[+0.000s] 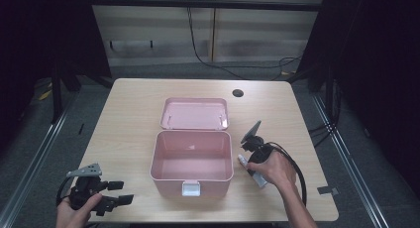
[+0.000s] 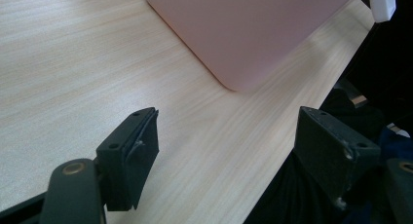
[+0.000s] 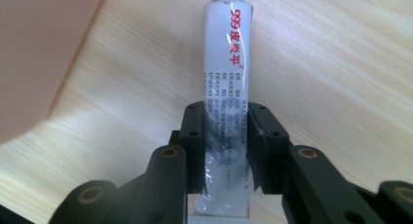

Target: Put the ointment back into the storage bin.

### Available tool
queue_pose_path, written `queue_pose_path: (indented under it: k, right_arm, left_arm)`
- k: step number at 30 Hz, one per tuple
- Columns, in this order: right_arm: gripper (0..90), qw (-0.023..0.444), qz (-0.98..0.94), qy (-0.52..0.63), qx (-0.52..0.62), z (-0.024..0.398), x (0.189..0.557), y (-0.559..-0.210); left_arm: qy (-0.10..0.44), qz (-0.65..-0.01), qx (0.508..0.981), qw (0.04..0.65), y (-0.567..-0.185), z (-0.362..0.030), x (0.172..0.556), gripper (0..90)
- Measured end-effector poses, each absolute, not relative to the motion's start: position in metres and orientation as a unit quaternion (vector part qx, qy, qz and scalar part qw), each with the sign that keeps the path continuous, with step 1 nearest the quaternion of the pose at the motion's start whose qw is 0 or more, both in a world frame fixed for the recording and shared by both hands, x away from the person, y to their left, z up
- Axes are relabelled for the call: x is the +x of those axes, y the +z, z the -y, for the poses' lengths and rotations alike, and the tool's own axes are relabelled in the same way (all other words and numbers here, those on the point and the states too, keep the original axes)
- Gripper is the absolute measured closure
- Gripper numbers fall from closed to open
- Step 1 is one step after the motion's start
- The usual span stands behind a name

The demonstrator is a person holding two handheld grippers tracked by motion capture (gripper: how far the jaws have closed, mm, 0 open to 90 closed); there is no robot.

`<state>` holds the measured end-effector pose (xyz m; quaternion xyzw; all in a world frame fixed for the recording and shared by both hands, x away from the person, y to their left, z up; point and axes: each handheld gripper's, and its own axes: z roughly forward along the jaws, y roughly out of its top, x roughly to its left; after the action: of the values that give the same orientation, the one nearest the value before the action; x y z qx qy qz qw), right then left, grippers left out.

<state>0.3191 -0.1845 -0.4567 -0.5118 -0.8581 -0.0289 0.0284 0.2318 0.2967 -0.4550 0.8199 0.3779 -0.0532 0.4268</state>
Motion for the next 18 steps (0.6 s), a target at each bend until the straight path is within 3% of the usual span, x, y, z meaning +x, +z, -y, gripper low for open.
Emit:
queue_pose_path:
  k: [18]
  right_arm:
    - [71.1,0.030,0.862,-0.029,-0.505,0.1895,0.3140,-0.4473]
  left_arm:
    - [-0.055,-0.377,0.820,0.427,-0.4552,-0.2969,0.2321,24.2]
